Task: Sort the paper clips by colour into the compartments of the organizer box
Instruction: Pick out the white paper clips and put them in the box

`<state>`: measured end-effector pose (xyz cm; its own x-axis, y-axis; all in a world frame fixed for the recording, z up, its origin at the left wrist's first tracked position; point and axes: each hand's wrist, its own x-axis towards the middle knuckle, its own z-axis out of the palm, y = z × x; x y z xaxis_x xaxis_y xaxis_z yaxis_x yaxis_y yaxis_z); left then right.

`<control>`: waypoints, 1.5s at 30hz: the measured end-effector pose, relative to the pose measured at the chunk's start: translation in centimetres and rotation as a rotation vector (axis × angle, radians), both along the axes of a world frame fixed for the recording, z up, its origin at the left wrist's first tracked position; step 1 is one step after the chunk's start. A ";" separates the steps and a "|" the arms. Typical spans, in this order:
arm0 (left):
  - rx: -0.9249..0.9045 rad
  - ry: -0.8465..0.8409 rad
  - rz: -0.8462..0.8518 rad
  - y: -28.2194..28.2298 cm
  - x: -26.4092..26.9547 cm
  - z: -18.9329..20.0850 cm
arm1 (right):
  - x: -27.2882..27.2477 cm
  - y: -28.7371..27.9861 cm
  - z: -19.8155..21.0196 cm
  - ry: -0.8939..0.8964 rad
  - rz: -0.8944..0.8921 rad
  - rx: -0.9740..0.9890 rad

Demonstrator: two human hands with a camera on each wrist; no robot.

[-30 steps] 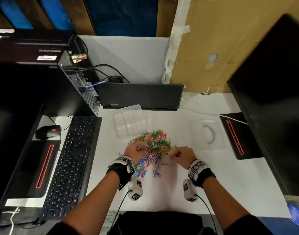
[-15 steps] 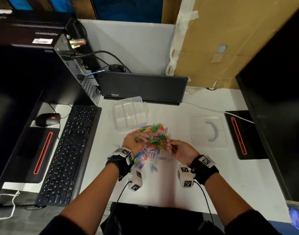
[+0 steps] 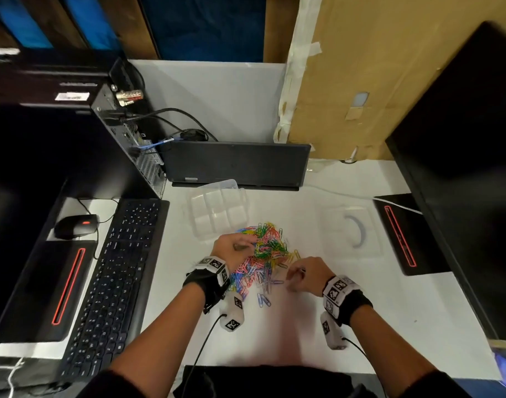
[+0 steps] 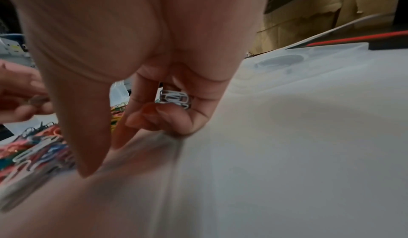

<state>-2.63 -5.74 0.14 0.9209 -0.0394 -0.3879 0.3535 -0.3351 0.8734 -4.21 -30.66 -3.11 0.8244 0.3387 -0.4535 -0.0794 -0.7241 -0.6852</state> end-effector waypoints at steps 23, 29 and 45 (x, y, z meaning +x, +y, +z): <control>-0.053 0.013 0.135 0.0 -0.4 0.3 | 0.7 2.0 1.8 0.263 -0.351 0.449; 0.026 0.029 0.116 0.7 -1.2 -0.6 | 0.3 2.8 -0.2 -0.138 -0.026 0.045; 0.019 0.116 -0.027 -0.6 -3.2 -1.2 | 0.0 1.5 0.1 0.382 -0.578 0.626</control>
<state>-5.84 -6.38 -1.08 0.8684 -0.0556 -0.4927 0.4424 -0.3619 0.8206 -4.17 -29.11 -2.98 0.7736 0.1969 -0.6024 -0.6129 -0.0094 -0.7901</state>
